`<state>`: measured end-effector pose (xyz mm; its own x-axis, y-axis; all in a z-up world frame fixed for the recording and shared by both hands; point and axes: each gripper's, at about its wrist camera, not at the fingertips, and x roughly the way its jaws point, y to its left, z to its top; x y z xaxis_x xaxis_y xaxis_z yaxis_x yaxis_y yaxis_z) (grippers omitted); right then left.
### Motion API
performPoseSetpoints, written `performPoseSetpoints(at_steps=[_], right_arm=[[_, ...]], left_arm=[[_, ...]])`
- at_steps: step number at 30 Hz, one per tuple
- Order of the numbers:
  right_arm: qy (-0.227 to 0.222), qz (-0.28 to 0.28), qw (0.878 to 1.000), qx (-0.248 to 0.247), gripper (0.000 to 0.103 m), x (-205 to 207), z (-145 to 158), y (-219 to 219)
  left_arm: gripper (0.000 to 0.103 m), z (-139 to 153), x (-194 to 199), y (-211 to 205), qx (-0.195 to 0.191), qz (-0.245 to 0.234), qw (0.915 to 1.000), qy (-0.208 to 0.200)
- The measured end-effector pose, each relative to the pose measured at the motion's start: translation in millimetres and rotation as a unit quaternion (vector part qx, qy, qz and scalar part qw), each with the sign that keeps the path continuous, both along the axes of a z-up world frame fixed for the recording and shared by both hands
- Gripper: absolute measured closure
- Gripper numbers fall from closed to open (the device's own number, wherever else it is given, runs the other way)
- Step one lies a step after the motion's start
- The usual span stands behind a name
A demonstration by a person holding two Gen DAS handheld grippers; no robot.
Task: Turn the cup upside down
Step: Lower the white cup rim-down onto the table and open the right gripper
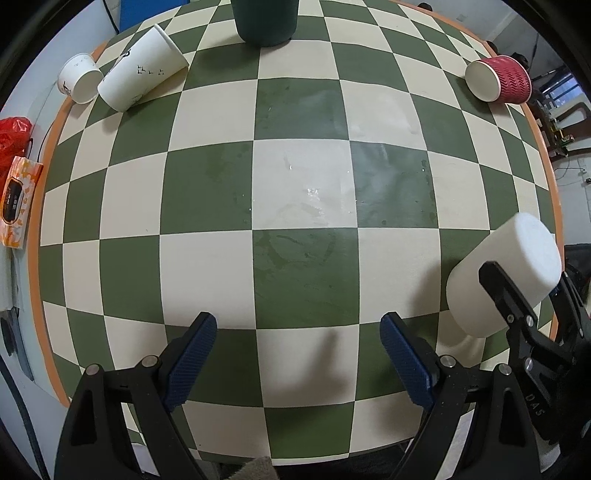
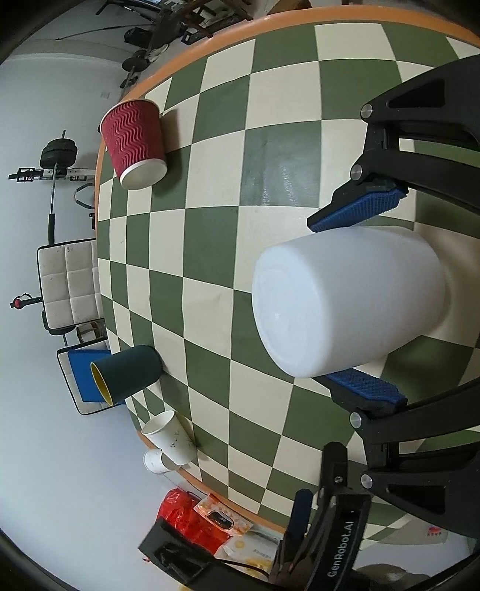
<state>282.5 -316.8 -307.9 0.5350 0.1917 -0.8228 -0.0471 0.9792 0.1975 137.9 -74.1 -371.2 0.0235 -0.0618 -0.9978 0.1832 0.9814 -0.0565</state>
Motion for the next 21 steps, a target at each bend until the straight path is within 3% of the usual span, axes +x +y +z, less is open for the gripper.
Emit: performPoseSetpoints(at_steps=[21], right_arm=[[0.042, -0.004, 0.999, -0.016, 0.029, -21.3, -4.4, 2.4]], left_arm=[[0.012, 16.0, -14.1, -5.3, -0.002, -0.009, 0.9999, -0.013]])
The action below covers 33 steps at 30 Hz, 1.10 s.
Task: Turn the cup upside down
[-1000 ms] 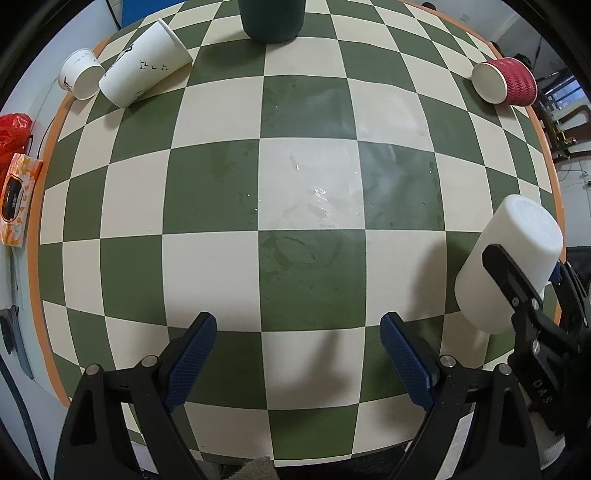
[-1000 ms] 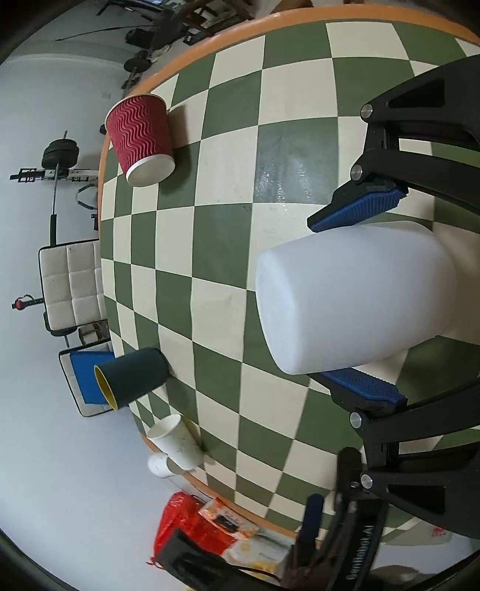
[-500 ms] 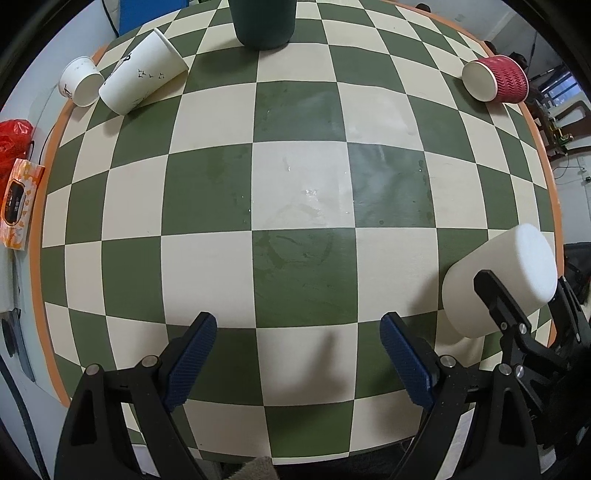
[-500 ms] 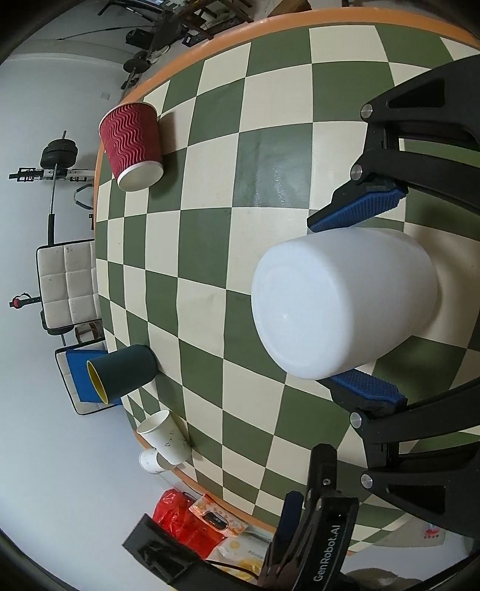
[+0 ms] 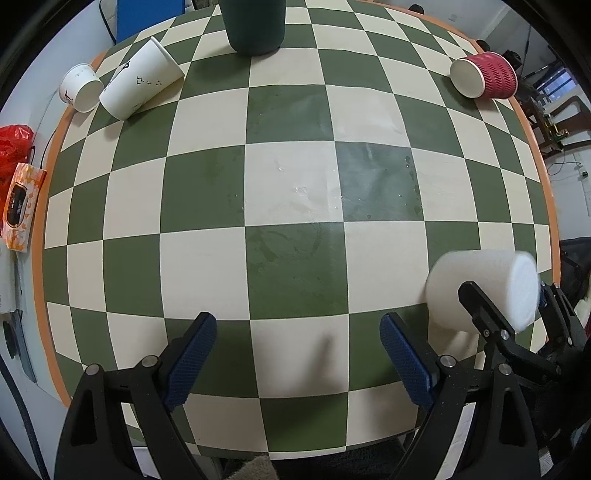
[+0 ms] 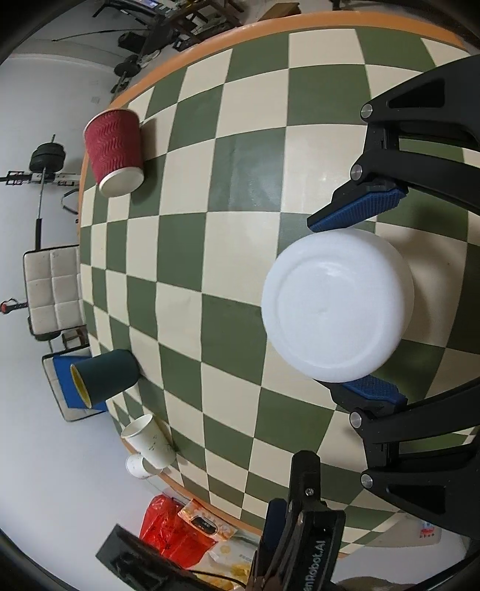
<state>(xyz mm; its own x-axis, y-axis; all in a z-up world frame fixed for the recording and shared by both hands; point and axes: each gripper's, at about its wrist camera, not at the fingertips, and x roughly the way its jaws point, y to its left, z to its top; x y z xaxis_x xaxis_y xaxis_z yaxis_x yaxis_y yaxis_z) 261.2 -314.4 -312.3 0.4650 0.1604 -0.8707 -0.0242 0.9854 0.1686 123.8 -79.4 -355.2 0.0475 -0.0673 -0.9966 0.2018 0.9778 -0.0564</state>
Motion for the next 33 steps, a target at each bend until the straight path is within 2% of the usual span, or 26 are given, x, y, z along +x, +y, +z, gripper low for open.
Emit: performPoseSetpoints(at_steps=[5, 9, 12, 17, 23, 28, 33], right_arm=[[0.023, -0.019, 1.000, -0.008, 0.014, -2.3, 6.9, -0.7], [0.046, -0.048, 0.998, -0.012, 0.010, -7.9, 25.0, -4.8], [0.060, -0.077, 0.995, -0.025, 0.008, -16.5, 49.6, -8.3], [0.069, -0.116, 0.990, -0.029, 0.008, -38.6, 104.4, -15.1], [0.084, -0.144, 0.984, -0.060, 0.008, -65.6, 174.4, -11.0], [0.059, -0.138, 0.986, -0.068, 0.008, -94.3, 239.7, 1.8], [0.031, -0.137, 0.988, -0.066, 0.008, -119.1, 289.3, 7.8]], left_arm=[[0.012, 8.6, -5.8, -0.8, -0.002, 0.000, 1.0000, -0.006], [0.012, 30.2, -13.6, 1.3, -0.004, -0.001, 0.9997, -0.025], [0.012, 53.3, -21.3, 4.7, 0.003, -0.004, 0.9988, -0.048], [0.012, 101.8, -35.0, 13.0, 0.006, -0.006, 0.9959, -0.090], [0.012, 169.1, -62.4, 23.5, 0.001, -0.008, 0.9916, -0.129], [0.012, 224.5, -85.4, 29.7, -0.002, -0.007, 0.9870, -0.161], [0.012, 263.0, -105.4, 29.4, -0.003, 0.000, 0.9838, -0.179]])
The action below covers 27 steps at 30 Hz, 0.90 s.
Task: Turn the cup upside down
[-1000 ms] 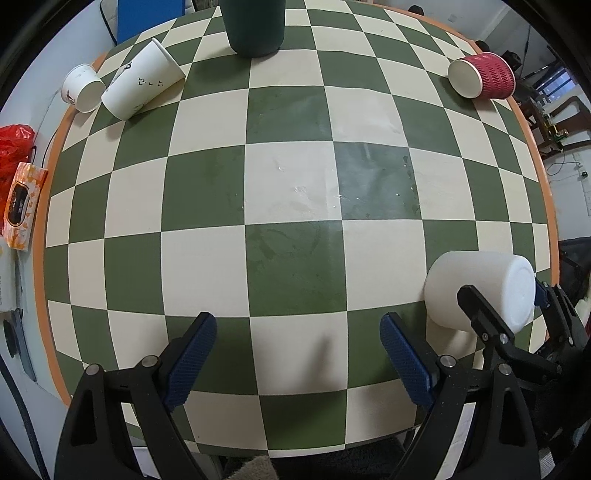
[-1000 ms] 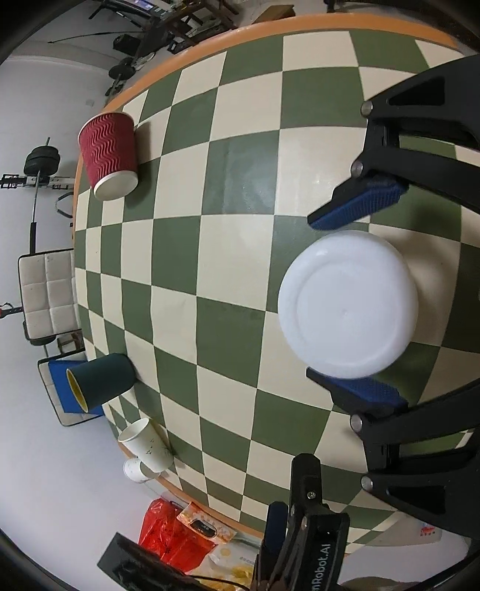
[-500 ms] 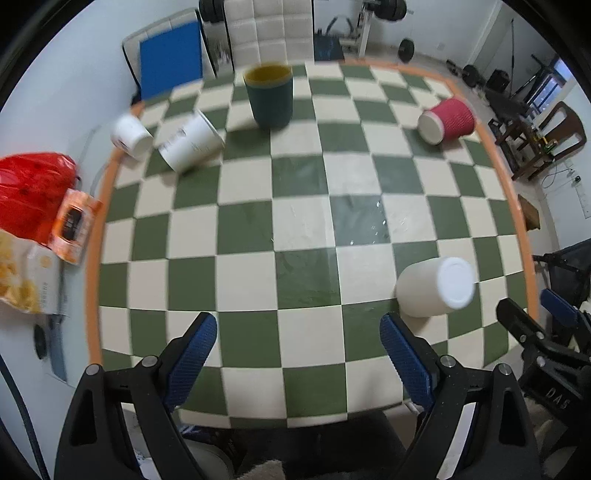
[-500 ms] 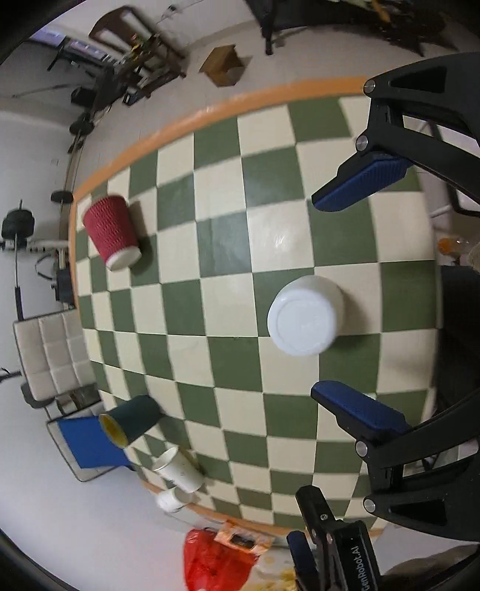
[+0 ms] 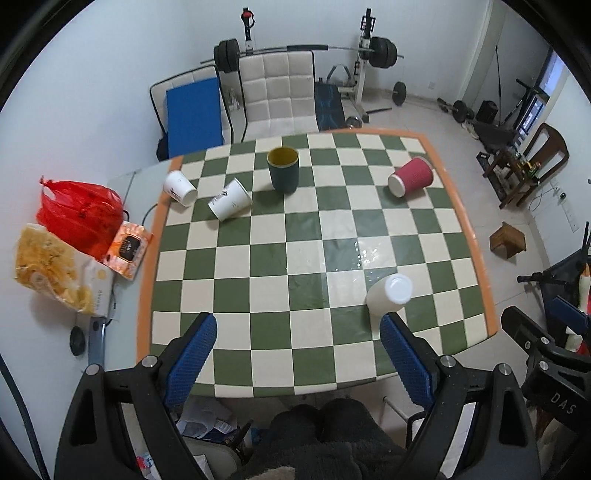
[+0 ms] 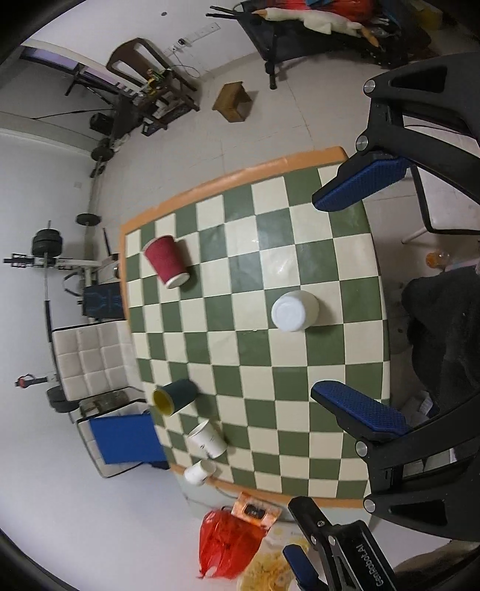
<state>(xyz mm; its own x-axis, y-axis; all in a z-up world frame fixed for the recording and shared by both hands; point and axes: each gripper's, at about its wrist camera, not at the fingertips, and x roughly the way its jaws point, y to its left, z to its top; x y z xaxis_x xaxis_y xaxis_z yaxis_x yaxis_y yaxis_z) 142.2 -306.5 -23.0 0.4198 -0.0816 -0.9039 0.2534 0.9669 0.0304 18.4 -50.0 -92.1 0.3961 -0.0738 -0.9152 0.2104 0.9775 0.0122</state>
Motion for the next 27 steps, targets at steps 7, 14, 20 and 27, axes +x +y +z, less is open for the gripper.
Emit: performPoseSetpoints(at_steps=[7, 14, 20, 27], right_arm=[[-0.028, -0.002, 1.000, -0.006, 0.008, -29.2, 56.8, -2.0], [-0.040, 0.004, 0.999, -0.011, 0.008, -47.4, 91.9, -6.4], [-0.031, 0.012, 0.999, -0.004, 0.005, -51.3, 98.5, -10.9], [-0.033, 0.012, 0.999, -0.006, 0.005, -51.3, 99.1, -13.3]], left_arm=[[0.012, 40.4, -27.3, -2.2, -0.003, 0.004, 0.9998, -0.018], [0.012, 67.2, -40.4, -1.8, -0.009, 0.018, 0.9992, -0.035], [0.012, 79.2, -45.1, -2.4, -0.012, 0.021, 0.9988, -0.043], [0.012, 81.6, -48.2, -4.1, -0.012, 0.023, 0.9986, -0.046]])
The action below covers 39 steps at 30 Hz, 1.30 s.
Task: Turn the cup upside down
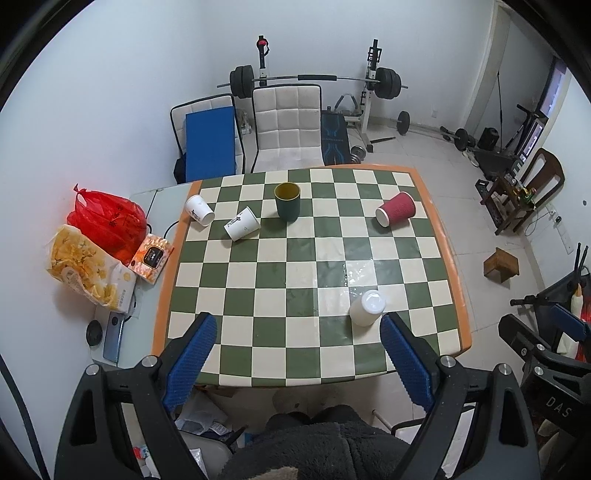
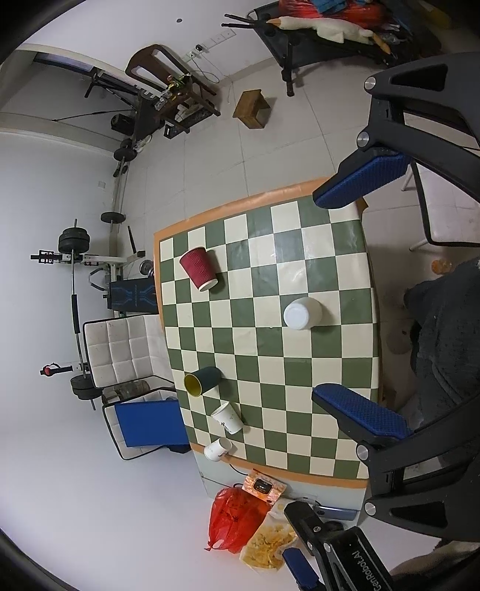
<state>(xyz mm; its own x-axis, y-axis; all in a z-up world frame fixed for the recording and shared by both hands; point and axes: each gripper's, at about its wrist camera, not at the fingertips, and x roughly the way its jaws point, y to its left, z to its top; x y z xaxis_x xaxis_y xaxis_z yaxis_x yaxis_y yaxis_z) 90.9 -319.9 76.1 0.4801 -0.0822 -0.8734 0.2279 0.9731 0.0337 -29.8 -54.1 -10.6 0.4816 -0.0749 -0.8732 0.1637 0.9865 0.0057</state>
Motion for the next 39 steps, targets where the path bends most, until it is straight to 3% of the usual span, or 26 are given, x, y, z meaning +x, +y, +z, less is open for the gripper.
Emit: performPoseSetpoints(at_steps=[39], right_arm=[[0.000, 0.009, 1.000, 0.005, 0.005, 15.4, 7.0, 1.7]], left_arm=[[0.012, -2.0, 0.7, -0.2, -0.005, -0.003, 0.9999, 0.009]])
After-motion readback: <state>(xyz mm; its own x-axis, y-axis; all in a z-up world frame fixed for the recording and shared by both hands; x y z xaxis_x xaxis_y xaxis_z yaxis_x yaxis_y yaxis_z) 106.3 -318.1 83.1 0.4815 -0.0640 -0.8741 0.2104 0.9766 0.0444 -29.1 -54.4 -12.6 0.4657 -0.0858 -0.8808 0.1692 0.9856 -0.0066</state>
